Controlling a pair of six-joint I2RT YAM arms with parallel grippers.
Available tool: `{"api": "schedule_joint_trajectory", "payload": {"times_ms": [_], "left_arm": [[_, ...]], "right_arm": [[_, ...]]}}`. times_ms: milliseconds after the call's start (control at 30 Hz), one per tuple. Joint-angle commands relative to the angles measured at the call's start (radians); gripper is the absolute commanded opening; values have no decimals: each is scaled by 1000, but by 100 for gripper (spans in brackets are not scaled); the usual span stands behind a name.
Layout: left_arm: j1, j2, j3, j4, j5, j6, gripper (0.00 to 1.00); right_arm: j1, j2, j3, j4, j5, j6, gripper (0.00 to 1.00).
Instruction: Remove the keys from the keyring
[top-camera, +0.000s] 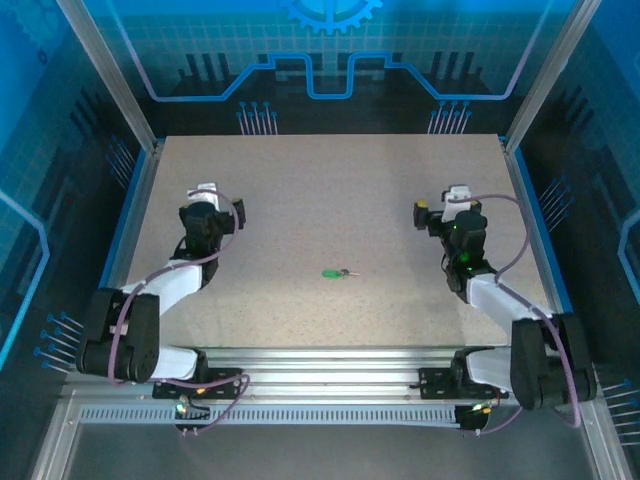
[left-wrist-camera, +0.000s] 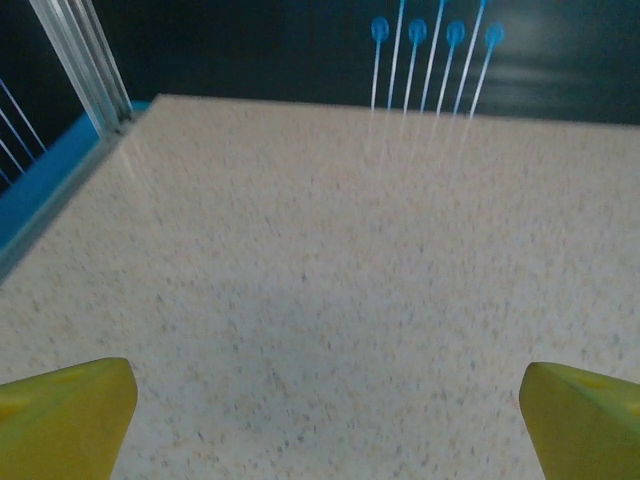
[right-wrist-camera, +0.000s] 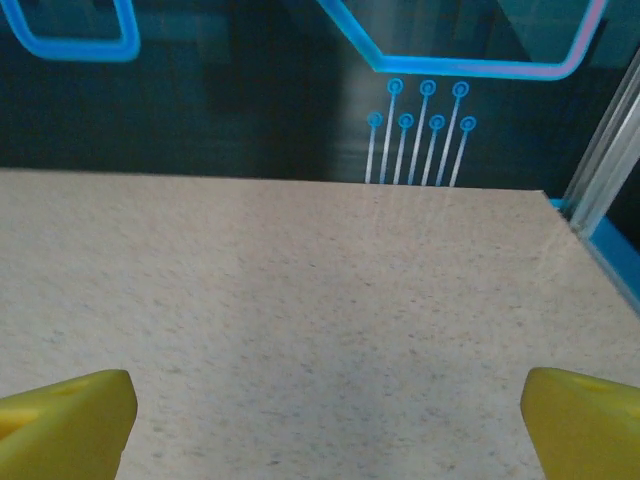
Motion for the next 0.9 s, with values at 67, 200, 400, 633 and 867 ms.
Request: {"api": "schedule_joint_trajectory", "payload": {"times_ms": [67, 200, 400, 633, 867], "left_arm": [[47, -120, 253, -461, 69, -252, 99], [46, -160, 341, -613, 305, -333, 84], [14, -243, 272, -674, 553, -451, 71], [-119, -326, 115, -658, 627, -516, 64], [-188, -383, -10, -605, 659, -552, 65]], "right_arm": [[-158, -76, 187, -351, -519, 368, 100], [-35, -95, 254, -448, -565, 273, 89], [174, -58, 391, -752, -576, 48, 73], [291, 146, 491, -933, -620, -160, 53], [372, 312, 509, -988, -604, -239, 51]]}}
